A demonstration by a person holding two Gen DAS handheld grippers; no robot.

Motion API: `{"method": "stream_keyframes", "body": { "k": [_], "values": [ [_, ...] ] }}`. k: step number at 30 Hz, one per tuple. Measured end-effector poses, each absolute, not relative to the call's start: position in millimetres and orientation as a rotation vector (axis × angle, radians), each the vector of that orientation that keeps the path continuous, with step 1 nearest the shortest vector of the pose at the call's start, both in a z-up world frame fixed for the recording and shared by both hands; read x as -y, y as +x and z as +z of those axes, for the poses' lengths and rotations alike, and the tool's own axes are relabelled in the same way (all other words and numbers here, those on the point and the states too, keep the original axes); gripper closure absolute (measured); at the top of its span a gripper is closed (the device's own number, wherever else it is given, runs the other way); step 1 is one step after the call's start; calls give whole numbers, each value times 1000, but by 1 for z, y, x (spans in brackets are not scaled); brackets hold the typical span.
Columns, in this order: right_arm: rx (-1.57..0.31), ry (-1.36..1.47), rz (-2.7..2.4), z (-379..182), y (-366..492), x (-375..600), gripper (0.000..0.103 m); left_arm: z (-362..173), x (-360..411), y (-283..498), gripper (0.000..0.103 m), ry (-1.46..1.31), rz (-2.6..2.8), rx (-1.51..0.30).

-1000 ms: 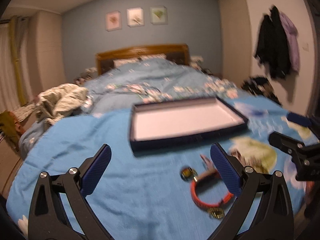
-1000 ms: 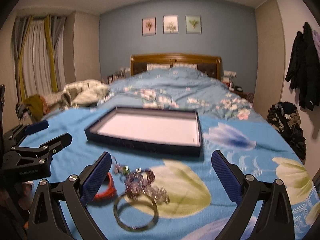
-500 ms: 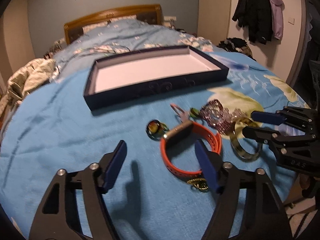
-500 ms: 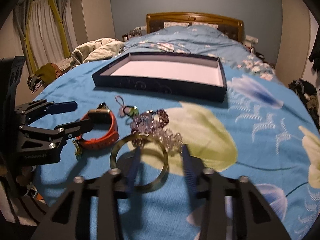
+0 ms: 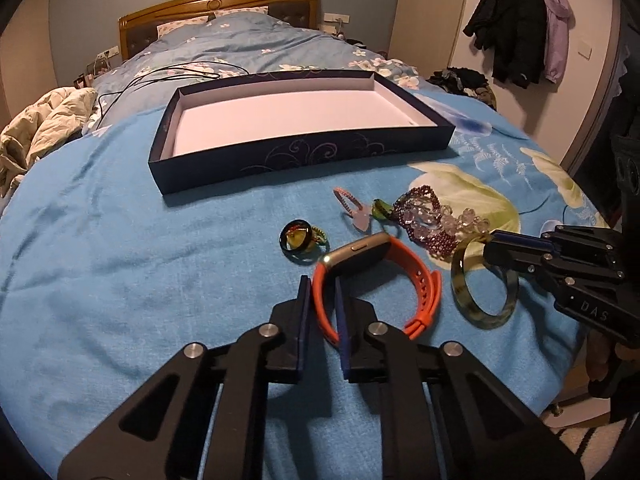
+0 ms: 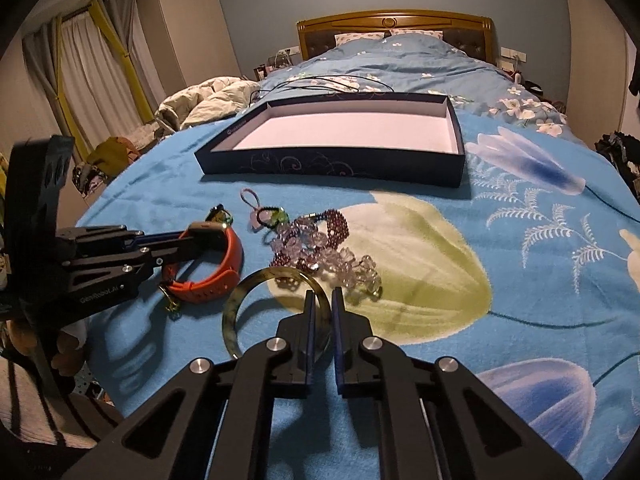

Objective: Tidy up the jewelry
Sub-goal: 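Carry the orange band and gold bangle into the box and release both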

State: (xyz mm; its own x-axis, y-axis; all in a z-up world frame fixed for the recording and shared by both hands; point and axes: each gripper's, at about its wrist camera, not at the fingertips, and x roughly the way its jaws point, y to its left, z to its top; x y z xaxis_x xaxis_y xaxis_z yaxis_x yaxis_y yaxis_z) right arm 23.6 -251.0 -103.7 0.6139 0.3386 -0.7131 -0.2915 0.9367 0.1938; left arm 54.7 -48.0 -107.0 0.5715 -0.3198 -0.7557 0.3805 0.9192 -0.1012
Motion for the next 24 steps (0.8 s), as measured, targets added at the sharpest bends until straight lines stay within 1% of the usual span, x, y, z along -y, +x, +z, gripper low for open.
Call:
{"method": "stream_keyframes", "body": {
  "k": [7,13,20,24],
  "values": [
    [-784,94,384,-84,33,257,97,-88,39,54,91,43,-436,-827],
    [-730,91,396,-64,49,257,97,-66,24,70,91,-1,-448,-787],
    [-674,54,369,-42,100,259,97,-32,17,115,91,-6,-413,-706],
    [-671,42,356,-38,138,259,97,-22,21,153,91,-7,-389,-697]
  ]
}}
